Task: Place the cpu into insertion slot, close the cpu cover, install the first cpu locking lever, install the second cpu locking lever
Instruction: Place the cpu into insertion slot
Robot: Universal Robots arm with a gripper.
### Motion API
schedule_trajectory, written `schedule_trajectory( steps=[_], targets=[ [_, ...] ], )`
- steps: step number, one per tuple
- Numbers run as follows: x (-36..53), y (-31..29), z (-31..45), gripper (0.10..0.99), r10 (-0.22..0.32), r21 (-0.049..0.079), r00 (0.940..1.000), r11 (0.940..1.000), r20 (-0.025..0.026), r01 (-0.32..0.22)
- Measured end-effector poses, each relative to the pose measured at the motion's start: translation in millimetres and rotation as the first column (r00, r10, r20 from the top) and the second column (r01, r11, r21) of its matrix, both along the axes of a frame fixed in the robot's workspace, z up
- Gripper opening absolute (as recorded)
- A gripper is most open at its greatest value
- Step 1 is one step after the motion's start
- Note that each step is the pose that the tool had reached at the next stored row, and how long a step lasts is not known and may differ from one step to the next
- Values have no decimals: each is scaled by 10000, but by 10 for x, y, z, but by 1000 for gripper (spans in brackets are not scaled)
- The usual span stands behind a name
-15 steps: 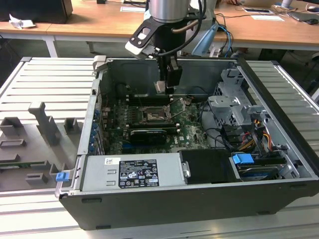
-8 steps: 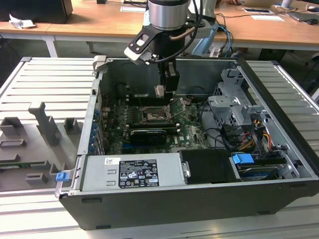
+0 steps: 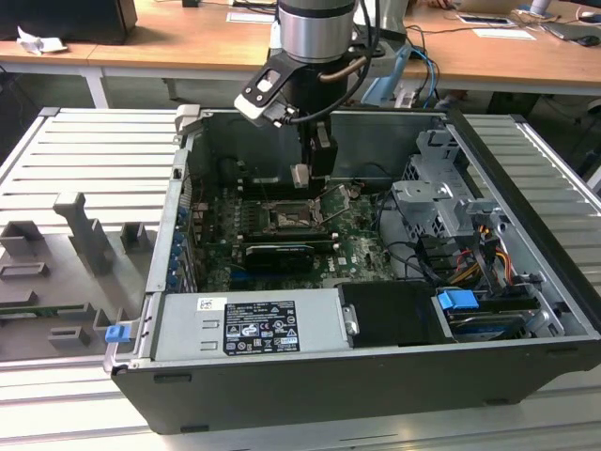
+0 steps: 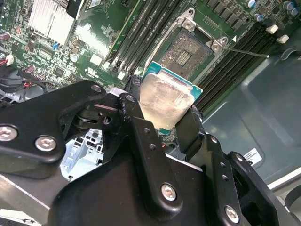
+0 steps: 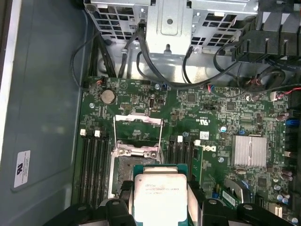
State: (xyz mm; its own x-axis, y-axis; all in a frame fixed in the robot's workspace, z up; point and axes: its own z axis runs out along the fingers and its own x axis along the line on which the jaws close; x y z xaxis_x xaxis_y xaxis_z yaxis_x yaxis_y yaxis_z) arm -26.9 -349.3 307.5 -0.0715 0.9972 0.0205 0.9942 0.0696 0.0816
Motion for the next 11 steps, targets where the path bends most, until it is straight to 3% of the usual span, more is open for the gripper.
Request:
schedule_trajectory(
  steps=[11],
  targets=[
    [0, 0, -107, 541, 0, -4, 10000, 10000, -1, 0]
  ],
)
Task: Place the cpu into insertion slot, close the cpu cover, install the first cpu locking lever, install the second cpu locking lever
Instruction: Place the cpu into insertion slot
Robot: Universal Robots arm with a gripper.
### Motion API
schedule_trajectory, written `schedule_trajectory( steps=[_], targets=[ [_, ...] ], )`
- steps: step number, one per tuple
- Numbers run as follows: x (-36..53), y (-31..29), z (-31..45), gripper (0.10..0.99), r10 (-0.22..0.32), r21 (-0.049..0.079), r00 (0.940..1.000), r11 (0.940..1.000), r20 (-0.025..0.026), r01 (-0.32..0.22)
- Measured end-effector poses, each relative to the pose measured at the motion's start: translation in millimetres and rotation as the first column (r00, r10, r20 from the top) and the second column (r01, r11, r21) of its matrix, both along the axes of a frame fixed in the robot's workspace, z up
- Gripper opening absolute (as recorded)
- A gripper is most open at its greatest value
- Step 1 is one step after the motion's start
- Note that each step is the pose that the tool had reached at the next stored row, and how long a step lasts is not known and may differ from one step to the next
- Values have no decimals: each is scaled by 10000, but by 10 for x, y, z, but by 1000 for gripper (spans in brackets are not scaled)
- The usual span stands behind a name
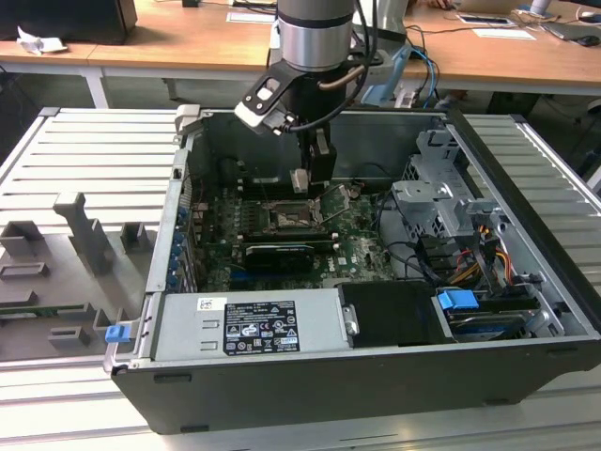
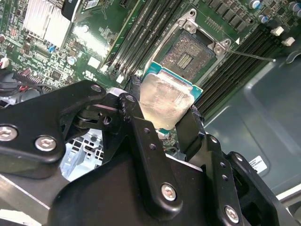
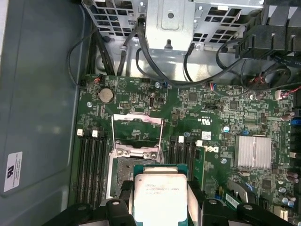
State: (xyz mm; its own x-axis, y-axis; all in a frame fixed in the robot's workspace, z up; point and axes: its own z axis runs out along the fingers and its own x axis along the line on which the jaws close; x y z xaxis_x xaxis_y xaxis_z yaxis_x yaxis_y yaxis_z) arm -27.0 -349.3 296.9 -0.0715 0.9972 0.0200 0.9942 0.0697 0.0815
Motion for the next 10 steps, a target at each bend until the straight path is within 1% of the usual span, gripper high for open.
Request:
schedule_trajectory(
  steps=[4, 10],
  targets=[
    [0, 0, -42, 541, -1, 1, 10000, 10000, -25, 1],
    [0, 0, -68, 541, 0, -2, 10000, 10000, -42, 0]
  ],
)
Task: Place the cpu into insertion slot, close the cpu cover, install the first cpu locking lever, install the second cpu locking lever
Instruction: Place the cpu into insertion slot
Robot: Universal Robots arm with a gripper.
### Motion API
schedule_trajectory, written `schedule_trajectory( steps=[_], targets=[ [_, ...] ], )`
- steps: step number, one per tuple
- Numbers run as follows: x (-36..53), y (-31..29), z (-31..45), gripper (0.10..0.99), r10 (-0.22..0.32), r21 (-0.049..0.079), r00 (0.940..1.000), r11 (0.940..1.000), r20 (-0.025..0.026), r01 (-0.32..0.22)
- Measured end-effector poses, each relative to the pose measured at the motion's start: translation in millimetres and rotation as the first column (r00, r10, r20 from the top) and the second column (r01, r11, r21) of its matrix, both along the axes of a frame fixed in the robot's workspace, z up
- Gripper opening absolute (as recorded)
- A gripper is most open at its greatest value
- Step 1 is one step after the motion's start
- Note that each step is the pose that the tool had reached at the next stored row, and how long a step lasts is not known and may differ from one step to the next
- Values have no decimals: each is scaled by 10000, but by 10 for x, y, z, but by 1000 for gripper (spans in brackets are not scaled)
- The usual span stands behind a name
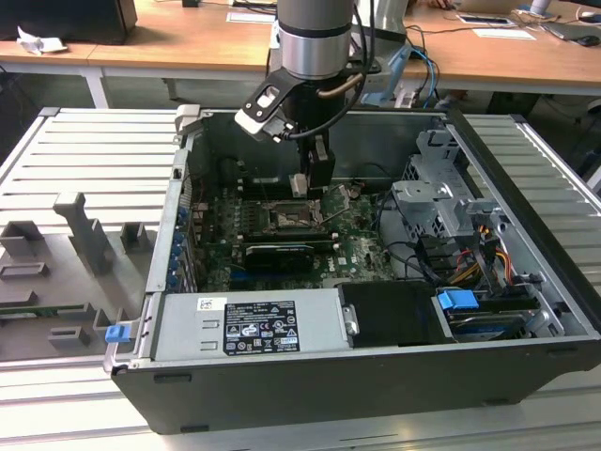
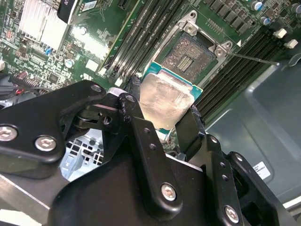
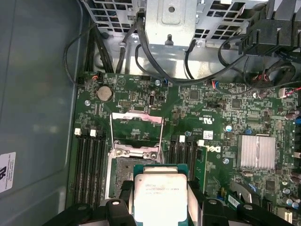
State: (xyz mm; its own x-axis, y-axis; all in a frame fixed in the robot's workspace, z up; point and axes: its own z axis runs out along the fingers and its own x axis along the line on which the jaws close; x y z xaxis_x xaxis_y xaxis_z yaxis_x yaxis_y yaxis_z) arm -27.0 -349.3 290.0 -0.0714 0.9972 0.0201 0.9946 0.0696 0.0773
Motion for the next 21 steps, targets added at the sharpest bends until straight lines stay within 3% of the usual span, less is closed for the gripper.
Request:
schedule_trajectory(
  steps=[14, 21],
  targets=[
    [0, 0, -62, 541, -1, 0, 10000, 10000, -27, 1],
    [1, 35, -143, 541, -155, -10, 9998, 9999, -101, 155]
  ],
)
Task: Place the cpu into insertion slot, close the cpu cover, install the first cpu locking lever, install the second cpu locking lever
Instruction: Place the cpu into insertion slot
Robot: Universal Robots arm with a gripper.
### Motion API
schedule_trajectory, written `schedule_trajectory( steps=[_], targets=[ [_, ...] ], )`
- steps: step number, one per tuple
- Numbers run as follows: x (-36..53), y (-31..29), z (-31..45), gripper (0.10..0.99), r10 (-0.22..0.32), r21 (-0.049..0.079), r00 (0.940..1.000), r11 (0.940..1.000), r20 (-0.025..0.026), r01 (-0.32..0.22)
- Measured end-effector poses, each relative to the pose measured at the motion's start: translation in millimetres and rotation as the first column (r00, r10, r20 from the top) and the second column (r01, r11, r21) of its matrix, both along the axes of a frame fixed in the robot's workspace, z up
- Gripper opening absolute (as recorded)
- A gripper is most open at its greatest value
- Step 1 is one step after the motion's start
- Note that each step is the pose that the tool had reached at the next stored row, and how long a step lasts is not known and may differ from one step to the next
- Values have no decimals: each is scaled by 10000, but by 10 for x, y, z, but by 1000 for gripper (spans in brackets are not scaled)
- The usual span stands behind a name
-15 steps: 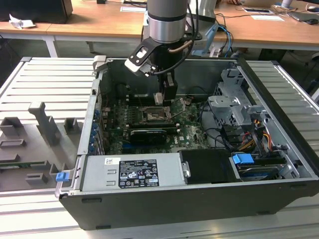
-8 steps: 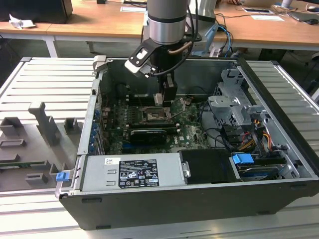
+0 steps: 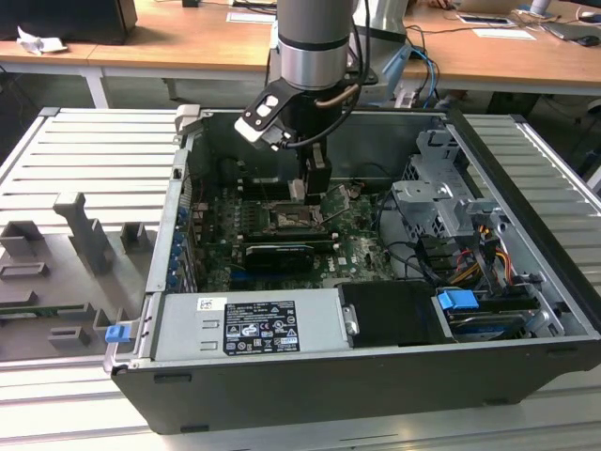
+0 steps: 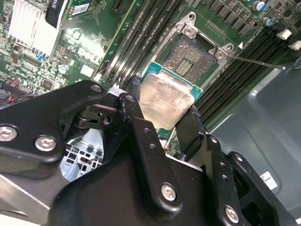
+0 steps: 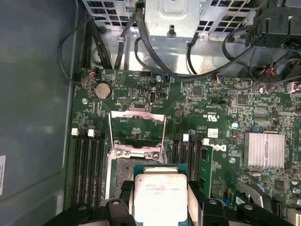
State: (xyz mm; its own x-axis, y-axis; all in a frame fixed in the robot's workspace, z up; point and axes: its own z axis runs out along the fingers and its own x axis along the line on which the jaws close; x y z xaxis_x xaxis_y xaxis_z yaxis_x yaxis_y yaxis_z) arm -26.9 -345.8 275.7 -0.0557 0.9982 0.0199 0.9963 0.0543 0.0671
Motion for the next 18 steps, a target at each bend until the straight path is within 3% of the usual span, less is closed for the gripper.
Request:
schedule_trajectory(
  steps=[2, 14, 18],
  targets=[
    [-1, 3, -22, 541, -13, -3, 10000, 10000, -28, 13],
    [-1, 5, -60, 541, -30, -47, 10000, 10000, -37, 30],
    [-3, 61, -140, 541, -31, -48, 10000, 10000, -44, 31]
  ],
)
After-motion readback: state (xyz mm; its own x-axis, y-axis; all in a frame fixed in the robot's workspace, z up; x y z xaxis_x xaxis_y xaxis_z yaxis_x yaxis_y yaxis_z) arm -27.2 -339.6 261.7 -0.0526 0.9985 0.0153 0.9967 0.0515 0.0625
